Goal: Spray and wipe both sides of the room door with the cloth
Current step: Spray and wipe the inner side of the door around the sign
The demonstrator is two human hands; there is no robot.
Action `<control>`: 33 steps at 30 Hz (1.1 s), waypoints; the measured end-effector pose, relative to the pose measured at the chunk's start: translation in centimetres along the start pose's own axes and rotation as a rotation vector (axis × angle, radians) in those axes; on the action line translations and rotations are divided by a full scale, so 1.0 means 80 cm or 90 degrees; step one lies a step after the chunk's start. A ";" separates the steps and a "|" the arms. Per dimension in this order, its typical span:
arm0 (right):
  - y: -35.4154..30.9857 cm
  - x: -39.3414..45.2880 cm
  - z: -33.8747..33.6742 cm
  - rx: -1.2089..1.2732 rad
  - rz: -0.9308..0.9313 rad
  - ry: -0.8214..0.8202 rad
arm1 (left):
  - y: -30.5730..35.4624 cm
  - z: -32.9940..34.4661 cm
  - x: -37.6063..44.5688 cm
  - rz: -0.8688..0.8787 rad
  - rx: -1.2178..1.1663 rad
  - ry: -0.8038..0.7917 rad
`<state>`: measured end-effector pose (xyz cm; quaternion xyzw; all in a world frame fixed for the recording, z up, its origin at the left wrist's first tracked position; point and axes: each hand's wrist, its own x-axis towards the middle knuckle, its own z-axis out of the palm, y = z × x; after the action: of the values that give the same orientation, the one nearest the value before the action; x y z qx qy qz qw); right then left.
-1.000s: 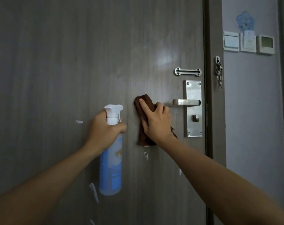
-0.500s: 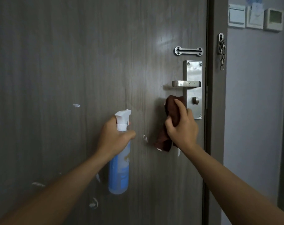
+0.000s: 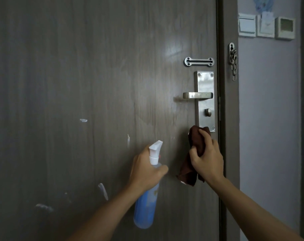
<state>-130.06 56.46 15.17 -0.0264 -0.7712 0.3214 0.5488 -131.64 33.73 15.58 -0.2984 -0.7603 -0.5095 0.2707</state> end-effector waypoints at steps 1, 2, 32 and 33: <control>0.002 -0.001 -0.002 -0.002 0.002 -0.001 | 0.000 0.007 -0.001 -0.010 -0.002 0.007; 0.003 -0.002 -0.004 -0.003 0.001 -0.002 | 0.002 0.014 -0.002 -0.021 -0.006 0.019; 0.017 0.006 0.007 -0.044 -0.042 -0.056 | -0.025 0.053 0.003 -0.001 -0.084 0.019; 0.012 0.010 0.009 -0.057 -0.048 -0.064 | -0.031 0.049 -0.002 -0.010 -0.083 0.018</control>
<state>-131.34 57.20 15.20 -0.0056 -0.8116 0.2666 0.5198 -133.75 36.64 12.65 -0.3022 -0.7240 -0.5643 0.2570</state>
